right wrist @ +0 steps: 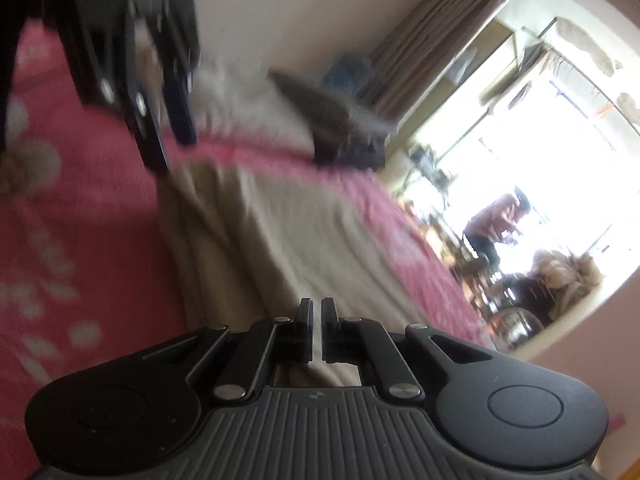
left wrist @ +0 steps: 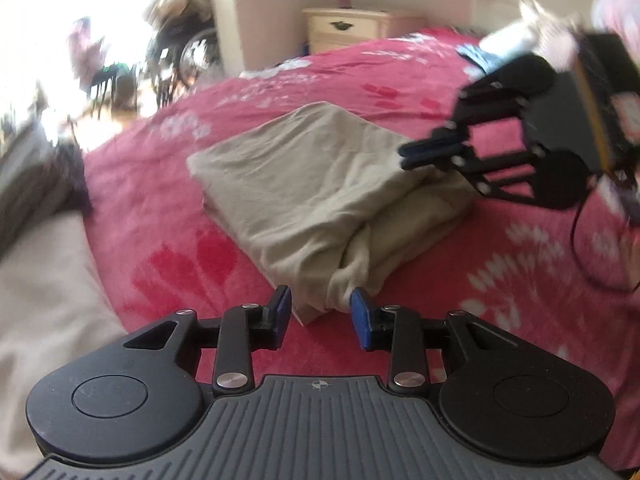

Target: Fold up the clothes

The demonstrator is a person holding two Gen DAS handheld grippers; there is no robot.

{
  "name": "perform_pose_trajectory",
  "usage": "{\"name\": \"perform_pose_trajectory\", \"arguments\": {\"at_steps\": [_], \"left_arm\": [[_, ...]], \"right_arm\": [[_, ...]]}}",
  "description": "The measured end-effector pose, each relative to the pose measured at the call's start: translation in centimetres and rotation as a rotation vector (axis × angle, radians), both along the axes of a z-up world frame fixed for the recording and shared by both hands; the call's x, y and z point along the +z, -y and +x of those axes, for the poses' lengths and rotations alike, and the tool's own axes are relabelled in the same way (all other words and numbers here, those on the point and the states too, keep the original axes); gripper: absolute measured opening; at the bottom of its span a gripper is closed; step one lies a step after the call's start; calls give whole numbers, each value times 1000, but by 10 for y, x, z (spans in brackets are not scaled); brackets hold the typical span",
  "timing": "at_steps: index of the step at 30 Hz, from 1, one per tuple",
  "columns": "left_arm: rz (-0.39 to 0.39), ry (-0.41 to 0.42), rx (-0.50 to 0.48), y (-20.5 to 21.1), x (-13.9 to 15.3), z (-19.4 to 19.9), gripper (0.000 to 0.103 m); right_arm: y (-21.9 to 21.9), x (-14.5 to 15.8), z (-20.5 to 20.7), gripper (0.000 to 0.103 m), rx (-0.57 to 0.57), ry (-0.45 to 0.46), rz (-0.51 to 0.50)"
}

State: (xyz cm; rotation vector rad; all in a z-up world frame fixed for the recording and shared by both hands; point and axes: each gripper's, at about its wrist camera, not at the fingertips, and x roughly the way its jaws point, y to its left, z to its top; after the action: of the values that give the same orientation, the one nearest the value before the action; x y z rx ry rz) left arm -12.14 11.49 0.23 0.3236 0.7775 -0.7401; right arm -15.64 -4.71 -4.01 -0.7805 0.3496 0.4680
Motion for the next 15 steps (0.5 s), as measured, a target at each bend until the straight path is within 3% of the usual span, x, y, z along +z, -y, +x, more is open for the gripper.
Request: {"name": "perform_pose_trajectory", "arguments": {"at_steps": [6, 8, 12, 15], "left_arm": [[-177, -150, 97, -21, 9, 21, 33], [-180, -154, 113, -18, 4, 25, 33], [-114, -120, 101, -6, -8, 30, 32], [-146, -130, 103, -6, -11, 33, 29]], "right_arm": [[-17, 17, -17, 4, 187, -108, 77], [-25, 16, -14, 4, 206, -165, 92], [-40, 11, -8, 4, 204, -199, 110], [-46, 9, 0, 4, 191, -213, 131]]}}
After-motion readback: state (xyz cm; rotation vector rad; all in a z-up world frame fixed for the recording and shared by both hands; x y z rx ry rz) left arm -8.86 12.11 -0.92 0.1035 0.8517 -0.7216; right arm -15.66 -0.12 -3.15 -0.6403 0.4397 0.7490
